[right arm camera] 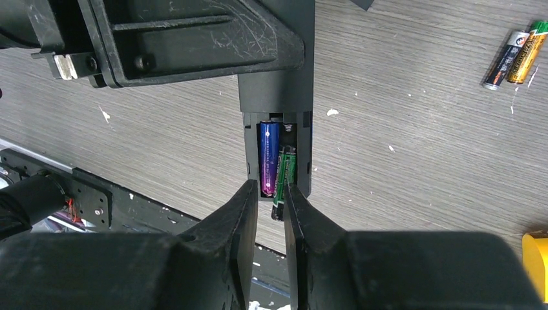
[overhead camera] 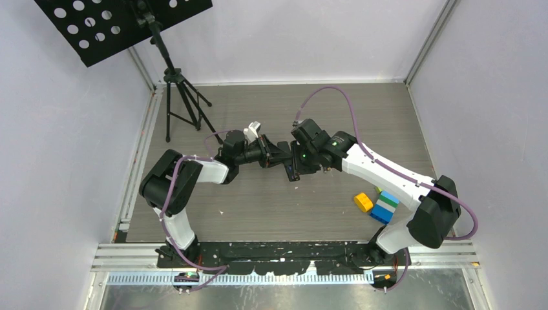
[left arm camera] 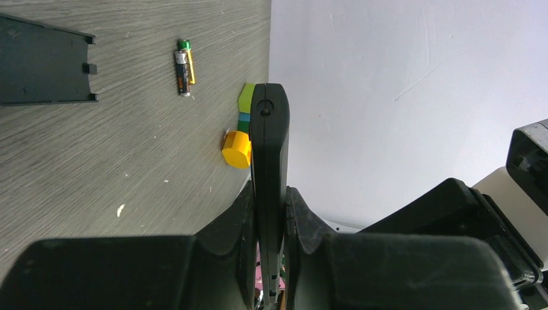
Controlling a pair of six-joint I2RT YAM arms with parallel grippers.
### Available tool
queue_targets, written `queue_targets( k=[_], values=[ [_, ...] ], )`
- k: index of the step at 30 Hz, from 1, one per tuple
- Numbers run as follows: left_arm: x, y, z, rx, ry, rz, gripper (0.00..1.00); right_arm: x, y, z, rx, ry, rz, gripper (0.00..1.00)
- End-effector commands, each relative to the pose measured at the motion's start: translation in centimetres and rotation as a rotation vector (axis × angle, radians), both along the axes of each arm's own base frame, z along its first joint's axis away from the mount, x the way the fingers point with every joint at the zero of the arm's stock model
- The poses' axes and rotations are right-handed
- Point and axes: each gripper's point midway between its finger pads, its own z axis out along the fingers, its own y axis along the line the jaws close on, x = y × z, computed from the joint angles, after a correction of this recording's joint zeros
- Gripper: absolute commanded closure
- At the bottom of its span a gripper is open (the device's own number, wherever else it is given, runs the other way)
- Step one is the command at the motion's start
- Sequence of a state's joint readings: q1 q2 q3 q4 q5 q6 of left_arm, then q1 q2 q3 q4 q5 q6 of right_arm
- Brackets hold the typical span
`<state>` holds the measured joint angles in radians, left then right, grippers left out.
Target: Load the batteries into the remote control
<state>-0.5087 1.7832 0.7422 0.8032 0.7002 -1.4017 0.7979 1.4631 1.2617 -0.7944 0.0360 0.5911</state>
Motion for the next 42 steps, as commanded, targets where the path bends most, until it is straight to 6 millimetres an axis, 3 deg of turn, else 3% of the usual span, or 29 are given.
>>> queue_targets(
  k=[1,4,10,16,20,28,33,39,42],
  values=[
    [0.7,-0.5,1.5,-0.026,-0.062,-0.005,1.0,0.4,0.0,0.8,0.012,-0.037,-0.026,0.73],
    [0.6,-0.5,1.6,-0.03,-0.055,-0.006,1.0,0.8,-0.1,1.4,0.016,-0.063,-0.036,0.71],
    [0.8,-0.6,2.9,-0.069,-0.037,0.007,1.0,1.6,0.0,4.5,0.137,-0.169,-0.107,0.53],
    [1.8,-0.6,7.3,-0.226,0.0,0.069,1.0,2.3,-1.1,9.4,0.395,-0.308,-0.301,0.38],
    [2.6,-0.1,10.5,-0.34,-0.001,0.119,1.0,2.4,-2.2,11.4,0.574,-0.382,-0.416,0.32],
    [3.3,0.4,13.8,-0.43,-0.007,0.165,1.0,2.2,-3.4,13.4,0.771,-0.422,-0.521,0.29],
    [3.3,0.6,14.5,-0.458,0.02,0.179,1.0,2.3,-3.0,13.5,0.893,-0.399,-0.562,0.29],
    [3.1,0.8,15.1,-0.476,0.035,0.179,1.0,2.5,-1.8,15.7,1.074,-0.405,-0.541,0.29],
    [3.0,0.7,15.5,-0.484,0.03,0.177,1.0,2.8,-1.8,15.7,1.105,-0.388,-0.576,0.29]
  ],
)
